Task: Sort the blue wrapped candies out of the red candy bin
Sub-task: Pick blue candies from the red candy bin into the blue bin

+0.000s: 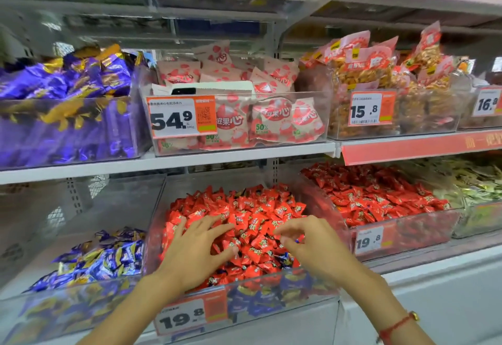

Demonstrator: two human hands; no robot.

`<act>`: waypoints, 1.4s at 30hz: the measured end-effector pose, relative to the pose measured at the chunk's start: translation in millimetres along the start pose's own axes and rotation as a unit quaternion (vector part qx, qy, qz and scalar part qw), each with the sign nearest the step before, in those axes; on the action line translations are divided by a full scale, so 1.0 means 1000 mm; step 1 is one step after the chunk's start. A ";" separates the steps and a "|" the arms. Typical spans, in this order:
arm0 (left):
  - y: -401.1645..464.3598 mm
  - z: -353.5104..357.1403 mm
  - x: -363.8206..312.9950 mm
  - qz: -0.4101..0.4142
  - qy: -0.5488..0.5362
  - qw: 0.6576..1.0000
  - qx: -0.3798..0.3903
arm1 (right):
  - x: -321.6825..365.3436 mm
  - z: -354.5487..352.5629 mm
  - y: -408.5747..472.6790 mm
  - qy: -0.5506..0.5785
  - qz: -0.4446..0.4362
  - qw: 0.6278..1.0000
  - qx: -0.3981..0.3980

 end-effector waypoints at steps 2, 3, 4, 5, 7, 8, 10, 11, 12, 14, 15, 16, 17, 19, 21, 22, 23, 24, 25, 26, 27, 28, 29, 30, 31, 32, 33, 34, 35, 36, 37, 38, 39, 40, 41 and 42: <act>-0.007 -0.003 -0.002 0.001 -0.086 0.996 -0.010 | 0.001 0.000 0.010 -0.052 0.032 0.998 0.032; -0.010 -0.004 -0.004 0.000 -0.120 0.993 -0.018 | 0.000 0.002 0.014 -0.079 0.059 0.994 0.047; -0.013 -0.004 -0.006 -0.003 -0.153 0.988 -0.026 | -0.002 0.004 0.016 -0.109 0.084 0.989 0.059; -0.015 -0.004 -0.007 -0.005 -0.187 0.982 -0.026 | -0.004 0.007 0.019 -0.143 0.102 0.982 0.070; -0.020 -0.001 -0.011 0.008 -0.226 0.974 -0.013 | -0.009 0.016 0.023 -0.196 0.133 0.967 0.091; -0.023 0.000 -0.014 0.025 -0.219 0.975 -0.007 | -0.012 0.020 0.024 -0.214 0.149 0.960 0.104; -0.027 0.006 -0.018 0.059 -0.186 0.981 -0.002 | -0.023 0.030 0.028 -0.237 0.169 0.948 0.131; -0.028 0.007 -0.017 0.064 -0.180 0.982 -0.005 | -0.027 0.035 0.031 -0.240 0.173 0.945 0.142; -0.027 0.006 -0.016 0.064 -0.184 0.981 -0.012 | -0.030 0.038 0.032 -0.241 0.172 0.943 0.150; -0.027 0.001 -0.014 0.052 -0.198 0.978 -0.033 | -0.037 0.042 0.033 -0.237 0.175 0.941 0.165; -0.026 -0.002 -0.012 0.042 -0.205 0.977 -0.047 | -0.038 0.042 0.033 -0.231 0.176 0.943 0.164; -0.026 -0.005 -0.011 0.031 -0.208 0.976 -0.060 | -0.039 0.039 0.034 -0.215 0.178 0.949 0.149; -0.026 -0.007 -0.010 0.021 -0.202 0.977 -0.068 | -0.040 0.032 0.034 -0.177 0.188 0.958 0.123; -0.027 -0.012 -0.010 0.006 -0.146 0.986 -0.078 | -0.040 0.011 0.034 -0.033 0.213 0.975 0.046; -0.026 -0.019 -0.012 0.002 -0.099 0.991 -0.094 | -0.034 -0.011 0.031 0.183 0.231 0.955 -0.029; -0.026 -0.024 -0.013 0.002 -0.096 0.990 -0.106 | -0.027 -0.018 0.028 0.279 0.232 0.931 -0.045; -0.025 -0.029 -0.015 0.006 -0.107 0.987 -0.121 | -0.020 -0.021 0.025 0.356 0.227 0.905 -0.045; -0.025 -0.033 -0.018 0.014 -0.136 0.981 -0.135 | -0.011 -0.021 0.023 0.411 0.217 0.885 -0.034; -0.025 -0.036 -0.022 0.024 -0.182 0.973 -0.143 | -0.001 -0.017 0.020 0.438 0.209 0.874 -0.012; -0.025 -0.038 -0.027 0.034 -0.234 0.960 -0.148 | 0.006 -0.012 0.018 0.444 0.200 0.873 0.011; -0.025 -0.038 -0.031 0.043 -0.282 0.946 -0.154 | 0.013 -0.006 0.017 0.435 0.193 0.879 0.031; -0.026 -0.038 -0.034 0.045 -0.321 0.932 -0.165 | 0.019 0.000 0.016 0.417 0.184 0.889 0.044; -0.028 -0.038 -0.034 0.038 -0.349 0.919 -0.181 | 0.024 0.004 0.015 0.399 0.174 0.899 0.050; -0.031 -0.038 -0.033 0.029 -0.367 0.908 -0.201 | 0.027 0.006 0.015 0.380 0.164 0.909 0.047; -0.033 -0.041 -0.031 0.021 -0.378 0.900 -0.217 | 0.029 0.008 0.015 0.366 0.152 0.917 0.038; -0.035 -0.044 -0.031 0.018 -0.385 0.895 -0.226 | 0.030 0.009 0.015 0.358 0.140 0.923 0.024; -0.037 -0.048 -0.031 0.021 -0.395 0.890 -0.228 | 0.032 0.009 0.014 0.358 0.128 0.925 0.016; -0.037 -0.051 -0.031 0.022 -0.405 0.886 -0.226 | 0.035 0.010 0.014 0.366 0.117 0.923 0.022; -0.037 -0.053 -0.029 0.016 -0.410 0.884 -0.223 | 0.038 0.011 0.015 0.375 0.107 0.920 0.045; -0.036 -0.053 -0.026 0.004 -0.410 0.884 -0.223 | 0.041 0.011 0.016 0.377 0.097 0.918 0.070; -0.036 -0.051 -0.022 -0.012 -0.406 0.887 -0.219 | 0.038 0.008 0.018 0.362 0.092 0.924 0.079; -0.035 -0.047 -0.018 -0.028 -0.399 0.893 -0.208 | 0.028 0.002 0.022 0.315 0.093 0.943 0.054; -0.035 -0.042 -0.013 -0.047 -0.394 0.898 -0.190 | 0.011 -0.007 0.028 0.214 0.098 0.972 -0.002; -0.037 -0.039 -0.008 -0.068 -0.391 0.901 -0.174 | -0.007 -0.015 0.034 0.068 0.103 0.991 -0.054; -0.039 -0.038 -0.006 -0.084 -0.388 0.903 -0.163 | -0.021 -0.015 0.038 -0.076 0.111 0.989 -0.067; -0.041 -0.038 -0.006 -0.091 -0.385 0.905 -0.158 | -0.033 -0.007 0.040 -0.184 0.121 0.974 -0.044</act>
Point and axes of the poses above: each hand's wrist, its own y-axis towards the middle knuckle, its own z-axis out of the palm, x = y × z, the point moved 6 cm from there along y, towards the middle knuckle, and after that the axes turned 10 degrees about y, right-handed, at the moved point
